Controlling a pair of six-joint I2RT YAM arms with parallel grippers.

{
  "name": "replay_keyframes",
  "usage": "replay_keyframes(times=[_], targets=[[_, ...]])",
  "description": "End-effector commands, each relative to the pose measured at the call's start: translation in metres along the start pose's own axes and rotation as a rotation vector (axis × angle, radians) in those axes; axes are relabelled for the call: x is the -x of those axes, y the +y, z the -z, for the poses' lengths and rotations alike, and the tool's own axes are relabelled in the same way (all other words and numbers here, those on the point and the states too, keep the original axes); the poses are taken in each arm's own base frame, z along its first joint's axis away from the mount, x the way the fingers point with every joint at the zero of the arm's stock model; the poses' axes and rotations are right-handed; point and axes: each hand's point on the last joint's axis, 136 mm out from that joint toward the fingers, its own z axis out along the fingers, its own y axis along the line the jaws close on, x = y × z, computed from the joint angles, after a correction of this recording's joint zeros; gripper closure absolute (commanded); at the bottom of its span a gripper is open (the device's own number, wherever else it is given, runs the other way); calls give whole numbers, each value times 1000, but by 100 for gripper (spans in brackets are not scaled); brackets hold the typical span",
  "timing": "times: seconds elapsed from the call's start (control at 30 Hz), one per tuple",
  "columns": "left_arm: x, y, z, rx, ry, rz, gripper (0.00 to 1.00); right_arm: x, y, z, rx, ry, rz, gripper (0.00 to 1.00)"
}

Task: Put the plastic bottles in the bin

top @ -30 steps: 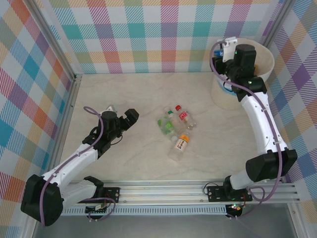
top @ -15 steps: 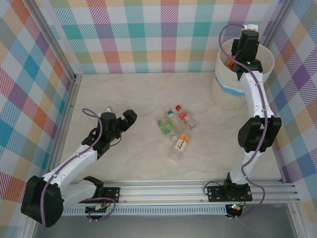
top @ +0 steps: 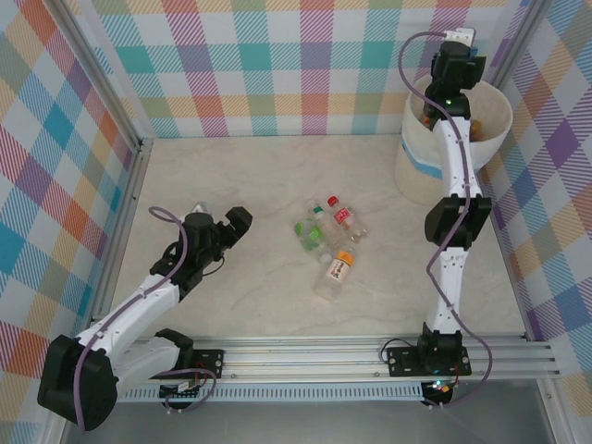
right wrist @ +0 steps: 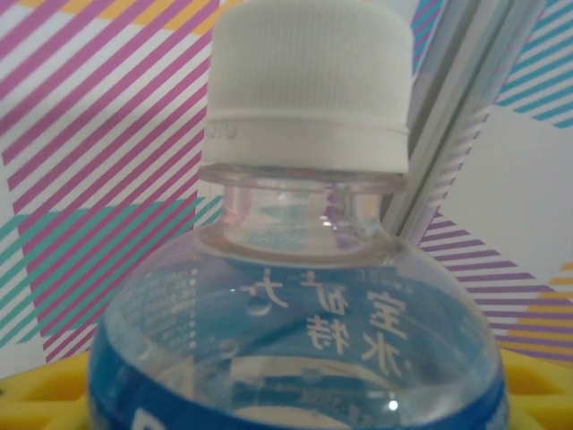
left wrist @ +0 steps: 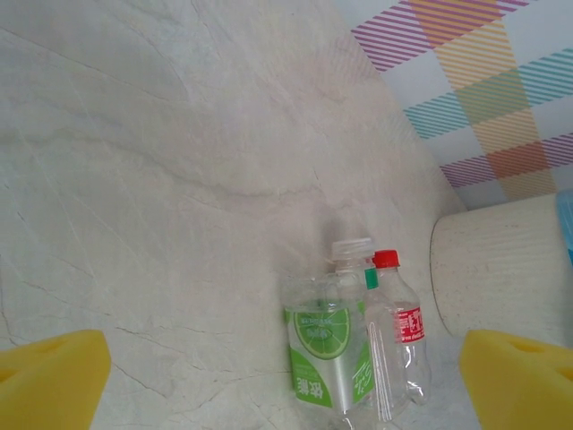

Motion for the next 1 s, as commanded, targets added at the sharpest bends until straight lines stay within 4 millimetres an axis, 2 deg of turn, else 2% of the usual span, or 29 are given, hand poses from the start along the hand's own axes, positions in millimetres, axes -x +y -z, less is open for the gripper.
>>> replay_keyframes(times=[0.0, 0.07, 0.17, 0.4, 0.53, 0.63, 0.8, 0.9, 0.97], targets=[[3, 15, 5, 34, -34, 24, 0, 1, -7, 3, -5, 24, 180, 22], [3, 18, 6, 30, -43, 35, 0, -6, -7, 5, 4, 53, 198, 17], [3, 18, 7, 26, -42, 33, 0, -6, -3, 16, 70, 70, 178, 11], [-1, 14, 4, 14, -11, 25, 0, 9, 3, 61, 266, 103, 19, 7], [-6, 13, 3, 9, 19, 19, 0, 7, 2, 89, 332, 150, -45, 2], [-10, 18, 0, 29, 42, 5, 0, 0, 0, 116, 364, 197, -130, 0], [-15, 23, -6, 51, 72, -7, 0, -12, -2, 171, 500, 247, -344, 0], [-16, 23, -9, 58, 83, -13, 0, -21, 2, 214, 634, 248, -433, 0], [-15, 24, -11, 62, 80, -11, 0, -37, 3, 242, 704, 311, -496, 0]])
